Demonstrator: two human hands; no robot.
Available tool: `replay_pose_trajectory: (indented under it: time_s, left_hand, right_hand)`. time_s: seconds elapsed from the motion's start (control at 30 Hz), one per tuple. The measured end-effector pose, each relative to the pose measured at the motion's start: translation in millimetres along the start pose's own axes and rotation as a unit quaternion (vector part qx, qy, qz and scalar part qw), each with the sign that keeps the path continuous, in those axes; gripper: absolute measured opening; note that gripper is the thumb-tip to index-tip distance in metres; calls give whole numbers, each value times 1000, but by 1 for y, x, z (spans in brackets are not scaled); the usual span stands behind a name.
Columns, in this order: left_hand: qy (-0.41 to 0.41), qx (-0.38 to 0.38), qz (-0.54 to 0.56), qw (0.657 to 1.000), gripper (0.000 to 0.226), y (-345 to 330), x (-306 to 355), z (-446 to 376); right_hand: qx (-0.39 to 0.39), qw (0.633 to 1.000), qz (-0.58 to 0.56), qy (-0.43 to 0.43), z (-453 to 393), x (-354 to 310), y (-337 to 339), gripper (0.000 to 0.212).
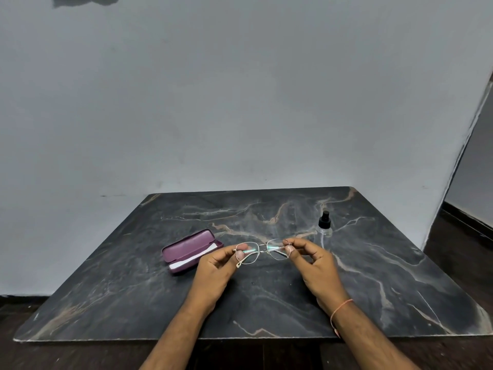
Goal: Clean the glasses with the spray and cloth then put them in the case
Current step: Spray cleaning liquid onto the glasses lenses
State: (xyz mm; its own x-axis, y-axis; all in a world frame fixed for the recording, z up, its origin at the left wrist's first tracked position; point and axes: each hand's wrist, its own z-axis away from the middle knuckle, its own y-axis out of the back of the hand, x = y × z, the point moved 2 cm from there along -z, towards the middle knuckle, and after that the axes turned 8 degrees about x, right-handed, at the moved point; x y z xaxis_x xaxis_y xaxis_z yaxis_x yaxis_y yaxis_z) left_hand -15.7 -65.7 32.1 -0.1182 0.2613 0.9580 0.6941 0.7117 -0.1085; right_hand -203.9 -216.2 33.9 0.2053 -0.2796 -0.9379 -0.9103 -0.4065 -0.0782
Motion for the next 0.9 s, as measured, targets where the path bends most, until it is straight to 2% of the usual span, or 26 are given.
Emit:
replay_pose_trajectory:
  time_s: [0.4,0.67,0.77,0.9]
  left_hand:
    - [-92,22,-62,994,19,-1,3,8]
    - [-171,70,-141,973,35,-1,0,13]
    - [-215,81,-186,955,31,-1,4,13]
    - [-284,92,-263,918,39,-1,13,18]
  right_hand:
    - [-2,1000,0,24,2,-4,0,22]
    - [-1,999,21,41,3,-2,1,21]
    - [2,998,33,44,2,0,2,22]
    - [3,998,51,45,3,2,3,16]
